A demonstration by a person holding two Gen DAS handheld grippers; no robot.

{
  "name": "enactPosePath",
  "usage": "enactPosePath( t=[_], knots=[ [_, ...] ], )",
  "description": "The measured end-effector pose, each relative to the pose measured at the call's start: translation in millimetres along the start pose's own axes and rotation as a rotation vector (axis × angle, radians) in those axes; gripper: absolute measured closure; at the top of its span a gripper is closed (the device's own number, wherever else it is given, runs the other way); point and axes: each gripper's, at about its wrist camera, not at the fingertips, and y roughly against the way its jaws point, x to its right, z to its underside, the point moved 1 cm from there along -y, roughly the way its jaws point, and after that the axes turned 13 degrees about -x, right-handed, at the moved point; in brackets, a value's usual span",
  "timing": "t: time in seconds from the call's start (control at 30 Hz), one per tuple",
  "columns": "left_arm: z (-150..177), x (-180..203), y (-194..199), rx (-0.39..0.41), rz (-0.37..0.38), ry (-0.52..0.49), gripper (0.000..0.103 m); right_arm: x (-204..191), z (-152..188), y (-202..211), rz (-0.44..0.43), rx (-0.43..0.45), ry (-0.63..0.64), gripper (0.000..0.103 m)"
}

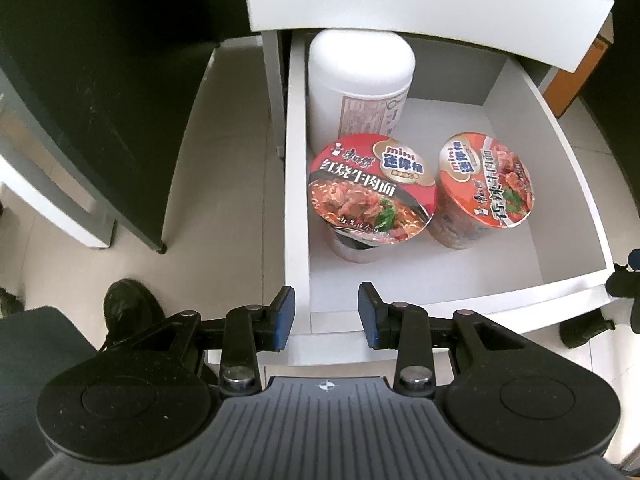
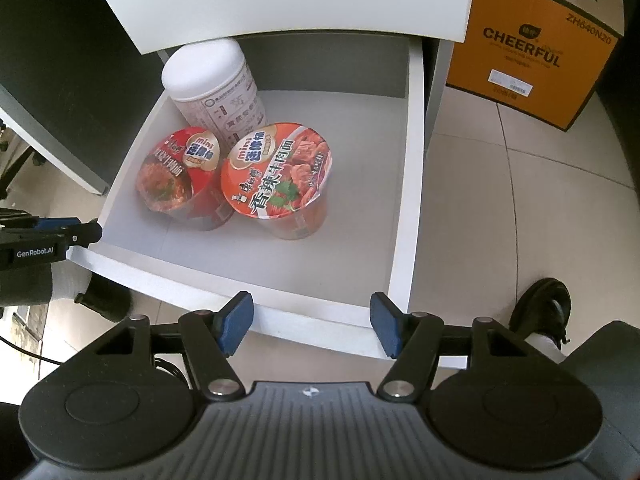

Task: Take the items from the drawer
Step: 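Move both tools over the open drawer toward the noodle cups, then grasp one mini noodle cup with the left tool while the right tool grasps the other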

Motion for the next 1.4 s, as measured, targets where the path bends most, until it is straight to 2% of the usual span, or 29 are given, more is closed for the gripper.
enactPosePath(
  t=[0.23, 0.5, 0.83, 1.0, 1.13, 1.27, 1.4],
  knots=[
    [1, 3, 3, -0.025, -0.013, 0.001, 0.066, -6, 7, 1, 0.013, -0.026, 0.015, 0.032],
    [6, 0, 11, -0.025, -0.011, -0.006, 0.066, -19, 17, 4, 0.086, 0.003, 0.115, 0.031],
    [5, -1, 10, -0.007, -0.013, 0.006, 0.065, -16, 12, 3, 0.061, 0.012, 0.092, 0.031],
    [6, 2, 8, 0.016, -0.027, -0.046, 0.064, -16, 8, 5, 0.036, 0.025, 0.075, 0.031],
    [5, 3, 8, 0.03, -0.005, -0.038, 0.048, -18, 3, 13, 0.024, 0.081, 0.068, 0.028],
    [1, 7, 12, 0.063, 0.022, -0.049, 0.04, -19, -5, 20, 0.016, 0.129, 0.055, 0.021],
    [-4, 11, 17, 0.107, 0.043, -0.067, 0.029, -22, -15, 20, 0.036, 0.141, 0.084, 0.015]
  ],
)
